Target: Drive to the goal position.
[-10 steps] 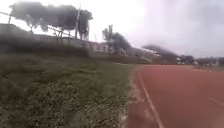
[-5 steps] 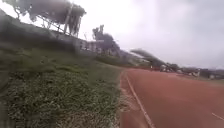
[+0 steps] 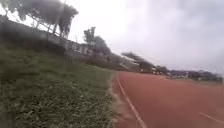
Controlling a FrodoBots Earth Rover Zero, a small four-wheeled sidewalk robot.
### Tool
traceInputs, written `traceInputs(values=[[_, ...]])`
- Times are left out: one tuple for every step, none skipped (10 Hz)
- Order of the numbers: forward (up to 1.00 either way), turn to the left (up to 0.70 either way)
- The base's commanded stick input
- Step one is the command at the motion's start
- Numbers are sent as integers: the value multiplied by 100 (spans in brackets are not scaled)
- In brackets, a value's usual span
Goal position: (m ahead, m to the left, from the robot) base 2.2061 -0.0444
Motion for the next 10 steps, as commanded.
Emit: traceInputs(values=[[50, 0], [50, 0], [50, 0], [50, 0], [50, 0], [50, 0], [50, 0], [50, 0], [50, 0], [50, 0]])
